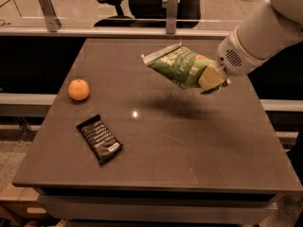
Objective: Move green jalapeno chip bag near rxbar chocolate
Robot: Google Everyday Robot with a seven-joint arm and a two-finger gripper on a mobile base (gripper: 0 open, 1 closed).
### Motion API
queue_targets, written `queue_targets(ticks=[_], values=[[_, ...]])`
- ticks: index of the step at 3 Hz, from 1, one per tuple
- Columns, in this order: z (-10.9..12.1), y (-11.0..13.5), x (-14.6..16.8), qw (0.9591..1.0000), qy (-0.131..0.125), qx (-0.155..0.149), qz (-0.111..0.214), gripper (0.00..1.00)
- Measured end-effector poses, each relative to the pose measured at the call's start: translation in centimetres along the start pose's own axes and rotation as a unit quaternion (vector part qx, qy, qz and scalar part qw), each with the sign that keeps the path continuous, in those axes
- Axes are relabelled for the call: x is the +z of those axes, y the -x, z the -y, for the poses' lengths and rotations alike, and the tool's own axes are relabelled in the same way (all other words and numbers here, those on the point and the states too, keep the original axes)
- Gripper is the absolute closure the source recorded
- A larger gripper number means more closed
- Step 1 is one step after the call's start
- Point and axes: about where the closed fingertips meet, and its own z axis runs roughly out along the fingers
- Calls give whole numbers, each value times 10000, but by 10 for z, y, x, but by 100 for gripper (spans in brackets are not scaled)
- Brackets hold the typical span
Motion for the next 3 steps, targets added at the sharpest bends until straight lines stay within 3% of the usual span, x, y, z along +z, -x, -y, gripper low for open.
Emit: queue_targets(ticks=[2, 3], values=[[-44, -3, -1, 9994, 301, 59, 144, 100], [-62, -4, 1, 9978, 483, 346, 294, 100]])
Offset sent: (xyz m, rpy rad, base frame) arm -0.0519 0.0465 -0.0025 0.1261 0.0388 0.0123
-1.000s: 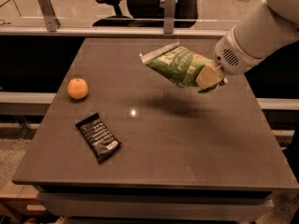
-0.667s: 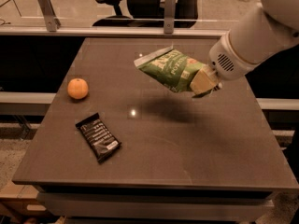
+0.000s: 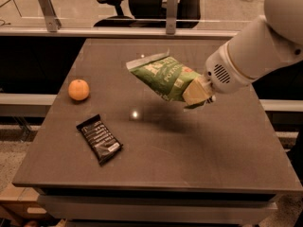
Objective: Move green jalapeno chip bag near rxbar chocolate
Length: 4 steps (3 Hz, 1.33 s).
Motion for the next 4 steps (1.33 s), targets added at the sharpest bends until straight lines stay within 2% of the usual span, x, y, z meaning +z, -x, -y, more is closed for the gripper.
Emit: queue_targets(ticks=[2, 3, 4], values=[[-28, -11, 13, 9977, 267, 565, 257, 100], [-43, -23, 20, 9951, 279, 893, 310, 100], [-58, -38, 31, 9926, 187, 1164, 298, 100]])
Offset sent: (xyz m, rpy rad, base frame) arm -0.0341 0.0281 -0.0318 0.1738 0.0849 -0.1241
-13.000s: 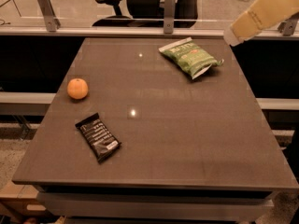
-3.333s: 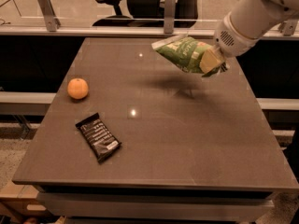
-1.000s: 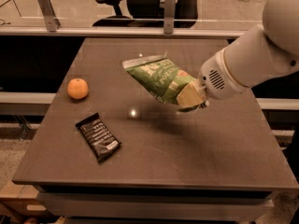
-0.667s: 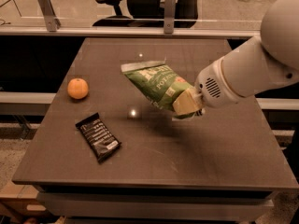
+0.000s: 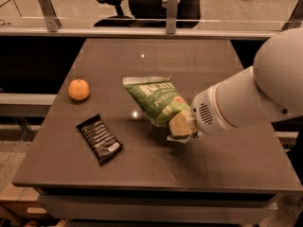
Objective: Move green jalapeno chip bag near rxbar chocolate
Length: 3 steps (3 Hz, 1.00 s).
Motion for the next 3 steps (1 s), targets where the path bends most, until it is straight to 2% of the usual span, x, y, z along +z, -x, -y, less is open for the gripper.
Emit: queue_targets(ticks=[1, 3], values=[[-13, -15, 10, 10000, -28, 36, -84, 100], [-39, -36, 21, 9987, 159, -226, -432, 100]])
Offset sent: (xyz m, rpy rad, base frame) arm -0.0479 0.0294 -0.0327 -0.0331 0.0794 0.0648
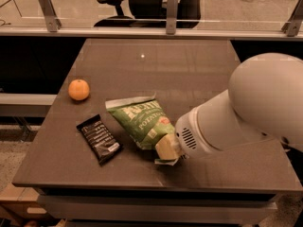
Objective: Move green jalapeno chip bag near rxbar chocolate
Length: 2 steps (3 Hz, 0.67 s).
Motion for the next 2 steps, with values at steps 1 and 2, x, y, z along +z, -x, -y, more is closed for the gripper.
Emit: queue_targets(ticks=[1, 2], values=[[0, 1, 0, 10000, -7, -4, 8, 82], [-2, 1, -1, 10000, -9, -18, 9, 59]])
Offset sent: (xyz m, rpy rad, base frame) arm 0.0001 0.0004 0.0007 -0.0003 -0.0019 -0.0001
